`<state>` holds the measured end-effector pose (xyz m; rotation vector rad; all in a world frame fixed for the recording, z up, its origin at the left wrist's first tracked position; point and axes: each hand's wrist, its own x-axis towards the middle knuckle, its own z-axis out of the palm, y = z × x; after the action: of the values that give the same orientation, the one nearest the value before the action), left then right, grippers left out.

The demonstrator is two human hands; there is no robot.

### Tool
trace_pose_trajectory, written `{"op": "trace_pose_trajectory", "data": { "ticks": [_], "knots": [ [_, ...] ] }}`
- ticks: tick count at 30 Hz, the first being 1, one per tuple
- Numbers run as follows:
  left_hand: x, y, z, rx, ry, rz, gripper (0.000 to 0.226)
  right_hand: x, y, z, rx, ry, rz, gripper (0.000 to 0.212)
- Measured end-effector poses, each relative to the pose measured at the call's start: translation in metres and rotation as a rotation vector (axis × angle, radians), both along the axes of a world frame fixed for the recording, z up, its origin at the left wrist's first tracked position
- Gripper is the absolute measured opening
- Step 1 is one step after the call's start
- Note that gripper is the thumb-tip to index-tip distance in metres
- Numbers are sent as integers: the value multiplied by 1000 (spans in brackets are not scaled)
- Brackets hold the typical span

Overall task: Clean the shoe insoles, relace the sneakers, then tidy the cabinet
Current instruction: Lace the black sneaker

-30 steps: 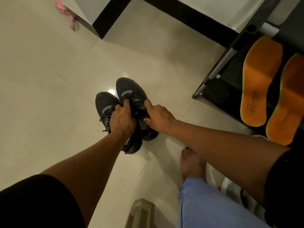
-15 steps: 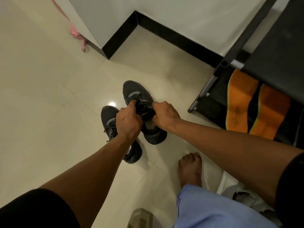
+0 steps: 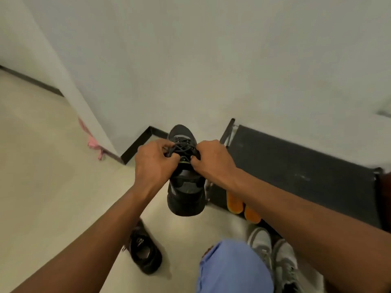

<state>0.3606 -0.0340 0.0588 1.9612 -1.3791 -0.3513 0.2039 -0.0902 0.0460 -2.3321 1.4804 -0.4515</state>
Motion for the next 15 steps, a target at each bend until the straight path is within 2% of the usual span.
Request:
{"op": "trace_pose_trajectory", "data": {
  "ticks": [4,8,11,15],
  "knots": [
    [-52,5,81,-77,-38,-187,24,-65,30,88,-138,2,-129,11],
    [-129,20,150,-164,0,-360,19,-153,71,163,-282,6,-274,21],
    [-198,40,177,-219,-29,-481,28,-222,104,200,-347,53,-383,28],
    [-294,62,180,-196,41,-652,27,-313,149,211,-337,128,-533,24]
  ]
}}
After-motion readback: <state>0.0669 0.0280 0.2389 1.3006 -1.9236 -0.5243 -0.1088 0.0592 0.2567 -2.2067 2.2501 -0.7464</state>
